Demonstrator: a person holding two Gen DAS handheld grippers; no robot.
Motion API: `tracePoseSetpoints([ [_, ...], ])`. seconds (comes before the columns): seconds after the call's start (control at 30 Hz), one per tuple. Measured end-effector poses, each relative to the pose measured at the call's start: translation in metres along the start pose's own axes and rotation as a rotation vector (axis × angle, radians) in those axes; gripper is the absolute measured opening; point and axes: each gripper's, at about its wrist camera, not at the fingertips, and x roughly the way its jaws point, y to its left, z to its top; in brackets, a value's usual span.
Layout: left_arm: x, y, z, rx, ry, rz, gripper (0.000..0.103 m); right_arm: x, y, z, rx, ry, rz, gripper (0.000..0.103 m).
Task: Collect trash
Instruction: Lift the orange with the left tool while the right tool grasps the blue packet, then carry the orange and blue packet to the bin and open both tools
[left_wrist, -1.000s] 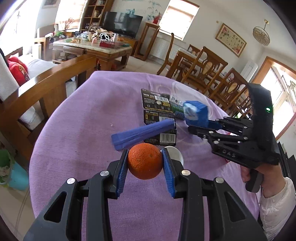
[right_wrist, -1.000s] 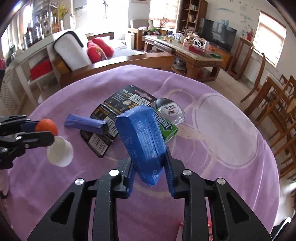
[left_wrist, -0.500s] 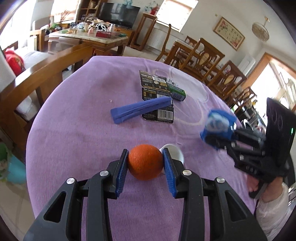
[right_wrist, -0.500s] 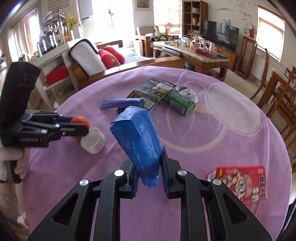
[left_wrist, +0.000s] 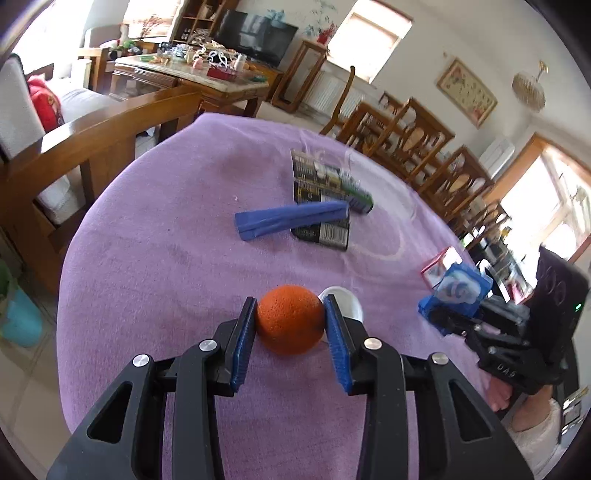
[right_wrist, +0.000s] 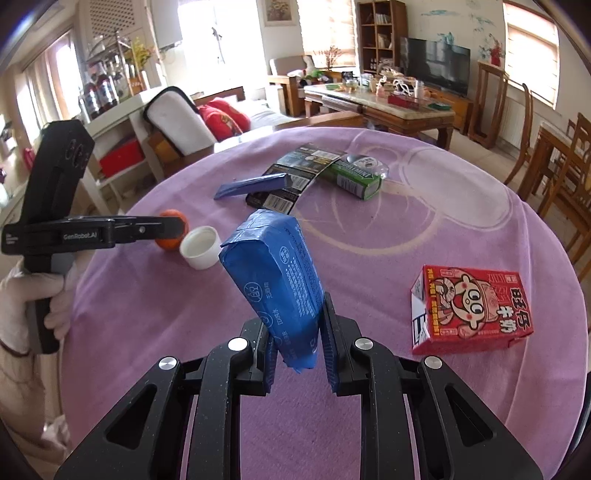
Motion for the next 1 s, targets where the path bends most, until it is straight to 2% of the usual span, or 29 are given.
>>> tracePoseSetpoints([
  [0.07, -0.006, 0.003, -0.002, -0.021, -0.019, -0.026, 0.037, -0.004, 0.000, -0.002, 0.005, -0.008, -0.001, 0.021],
  [0.2, -0.017, -0.009, -0.001, 0.019, -0.053, -0.024, 0.037, -0.010, -0.001, -0.001, 0.020, -0.030, 0.000, 0.021],
  [0.4, -0.026, -0.059, -0.001, 0.130, -0.106, -0.053, 0.037, -0.042, -0.011, -0.002, 0.066, -0.131, 0.006, 0.021],
  [0.7, -0.006, -0.172, -0.015, 0.322, -0.155, -0.124, 0.037, -0.124, -0.066, -0.027, 0.207, -0.299, -0.027, 0.021],
  [1.0, 0.040, -0.309, -0.048, 0.551, -0.127, -0.246, 0.037, -0.212, -0.153, -0.102, 0.393, -0.406, -0.184, 0.021],
])
